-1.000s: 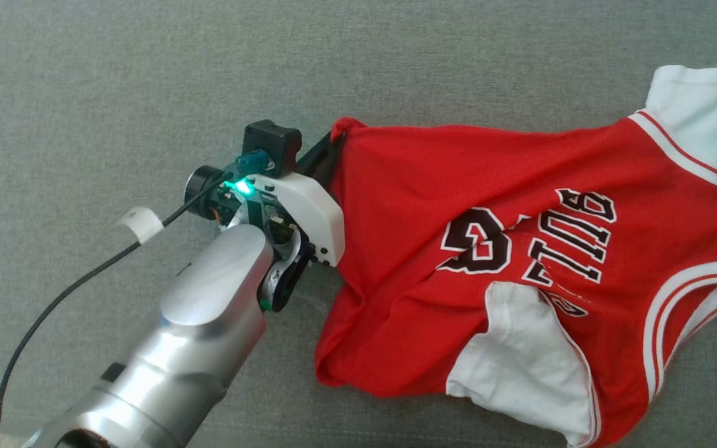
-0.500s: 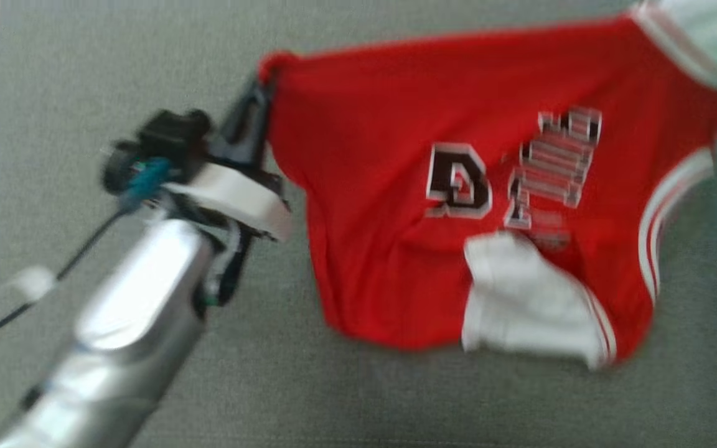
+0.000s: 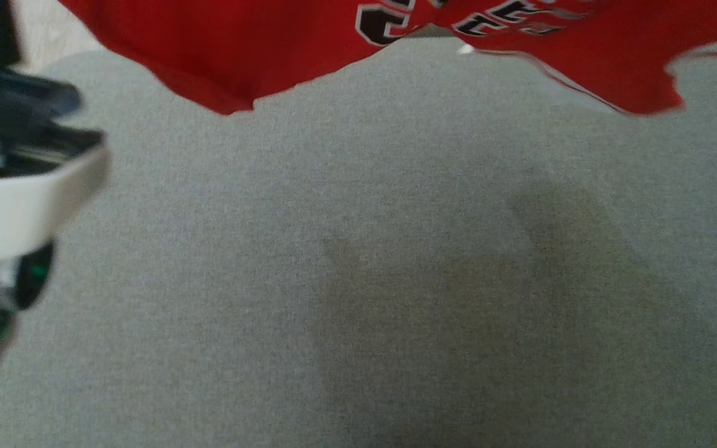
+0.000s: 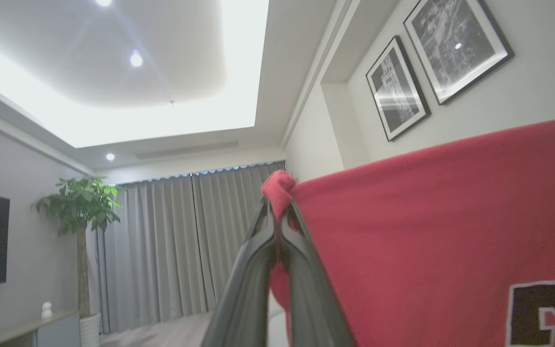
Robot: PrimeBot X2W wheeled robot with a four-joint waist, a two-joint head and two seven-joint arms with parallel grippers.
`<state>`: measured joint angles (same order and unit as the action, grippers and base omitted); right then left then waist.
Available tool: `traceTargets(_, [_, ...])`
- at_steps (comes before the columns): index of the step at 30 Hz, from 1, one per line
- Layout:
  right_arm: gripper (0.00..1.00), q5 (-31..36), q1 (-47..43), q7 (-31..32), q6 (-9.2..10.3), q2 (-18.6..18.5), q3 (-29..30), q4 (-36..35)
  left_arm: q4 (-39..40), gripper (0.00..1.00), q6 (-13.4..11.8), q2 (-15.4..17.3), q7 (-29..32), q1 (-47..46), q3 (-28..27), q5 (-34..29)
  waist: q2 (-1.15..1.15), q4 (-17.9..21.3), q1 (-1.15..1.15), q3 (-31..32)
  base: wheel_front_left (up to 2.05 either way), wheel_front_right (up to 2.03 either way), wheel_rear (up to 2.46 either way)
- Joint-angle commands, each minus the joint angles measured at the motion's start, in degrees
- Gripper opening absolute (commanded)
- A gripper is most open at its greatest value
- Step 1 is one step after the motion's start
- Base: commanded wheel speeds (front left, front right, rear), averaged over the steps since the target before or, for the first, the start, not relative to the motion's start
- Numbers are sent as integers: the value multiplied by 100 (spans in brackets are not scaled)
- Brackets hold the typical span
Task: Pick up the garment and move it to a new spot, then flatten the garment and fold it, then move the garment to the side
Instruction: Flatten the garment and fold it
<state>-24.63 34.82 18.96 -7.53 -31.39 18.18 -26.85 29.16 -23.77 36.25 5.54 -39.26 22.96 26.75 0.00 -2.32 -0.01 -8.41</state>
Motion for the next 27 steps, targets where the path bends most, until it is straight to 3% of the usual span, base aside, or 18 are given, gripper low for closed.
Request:
traceTargets(1, [0, -21, 307, 175, 4, -104, 50, -171, 200, 0, -56, 318, 133, -398, -421, -16, 0, 20, 1, 80, 0, 0, 0])
traceTargets(6, [0, -194, 929, 606, 4, -216, -63, -52, 268, 0, 51, 440, 470, -796, -577, 203, 0, 29, 1, 115, 0, 0, 0])
traceTargets(11, [0, -411, 1417, 700, 4, -225, -458, 656, -323, 0, 332, 77, 519, -1148, -387, 657, 0, 5, 1, -39, 0, 0, 0])
traceTargets(15, [0, -572, 1939, 479, 4, -66, -1014, 1732, -1588, 0, 695, -541, 217, -1659, -121, 957, 0, -7, 1, -258, 0, 0, 0])
traceTargets(18, [0, -602, 2283, 292, 4, 87, -1279, 2320, -2278, 0, 851, -813, 6, -1915, -24, 1005, 0, 14, 1, -309, 0, 0, 0])
traceTargets(24, [0, -522, 3629, -574, 4, 745, -1856, 4230, -4805, 0, 1412, -1740, -1030, -2994, -55, 1233, 0, 152, 1, -452, 0, 0, 0])
traceTargets(27, [0, -548, 4066, -1085, 4, 1139, -2098, 5122, -5936, 0, 1634, -2055, -1575, -3356, -212, 1384, 0, 304, 1, -438, 0, 0, 0])
